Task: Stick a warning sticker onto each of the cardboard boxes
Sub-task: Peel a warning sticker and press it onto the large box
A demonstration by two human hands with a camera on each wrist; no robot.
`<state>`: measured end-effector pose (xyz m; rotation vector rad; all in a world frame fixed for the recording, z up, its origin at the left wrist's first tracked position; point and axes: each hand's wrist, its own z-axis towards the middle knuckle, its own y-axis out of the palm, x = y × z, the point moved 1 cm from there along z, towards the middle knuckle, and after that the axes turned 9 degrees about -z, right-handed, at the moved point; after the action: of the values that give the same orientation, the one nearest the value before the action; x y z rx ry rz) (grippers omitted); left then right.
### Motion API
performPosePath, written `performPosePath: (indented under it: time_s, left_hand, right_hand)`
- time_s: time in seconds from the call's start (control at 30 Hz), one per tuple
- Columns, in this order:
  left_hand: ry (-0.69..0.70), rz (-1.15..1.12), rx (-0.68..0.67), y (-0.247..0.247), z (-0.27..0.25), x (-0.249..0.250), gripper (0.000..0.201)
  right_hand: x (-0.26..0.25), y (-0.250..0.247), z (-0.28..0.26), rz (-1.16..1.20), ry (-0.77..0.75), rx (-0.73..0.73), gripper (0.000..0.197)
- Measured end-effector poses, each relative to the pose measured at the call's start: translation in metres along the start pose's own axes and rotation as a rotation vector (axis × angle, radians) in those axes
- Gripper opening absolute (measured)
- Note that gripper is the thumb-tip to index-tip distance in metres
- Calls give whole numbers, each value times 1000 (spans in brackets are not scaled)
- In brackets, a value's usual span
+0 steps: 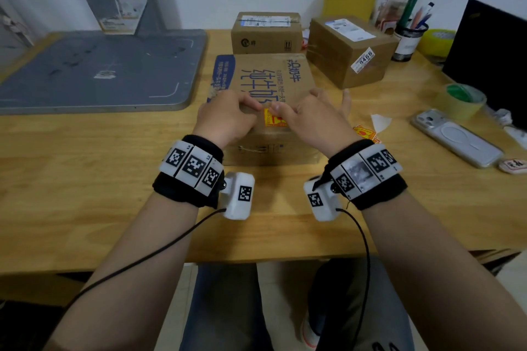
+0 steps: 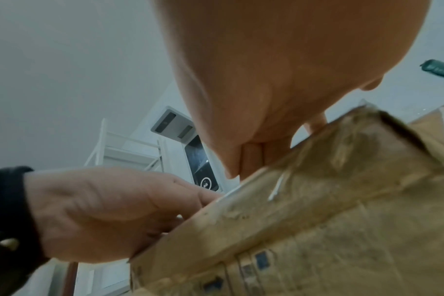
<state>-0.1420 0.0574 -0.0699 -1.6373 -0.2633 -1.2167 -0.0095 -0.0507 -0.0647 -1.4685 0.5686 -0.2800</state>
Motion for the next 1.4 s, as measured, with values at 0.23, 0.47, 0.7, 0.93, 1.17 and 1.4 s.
performPosePath:
  time_s: [0.23, 0.47, 0.7, 0.93, 1.17, 1.4]
  left_hand:
    - [43, 59, -21, 1, -6, 3, 27]
    - [53, 120, -56, 0, -3, 3, 35]
    - [53, 135, -23, 6, 2, -1, 29]
    - [32, 230, 79, 13, 4, -2, 21]
    - [2, 131, 13, 4, 2, 6, 31]
    - [-7, -12, -13, -11, -10, 6, 46]
  right_hand:
    - [10, -3, -7, -9, 33, -28, 54]
    - [14, -5, -2, 33, 31, 3, 55]
    - [21, -7, -5, 38, 46, 21, 49]
    - [17, -5, -6, 54, 54, 14, 56]
    - [18, -10, -13, -6, 48, 43, 54]
    - [26, -16, -22, 224, 108, 97, 42]
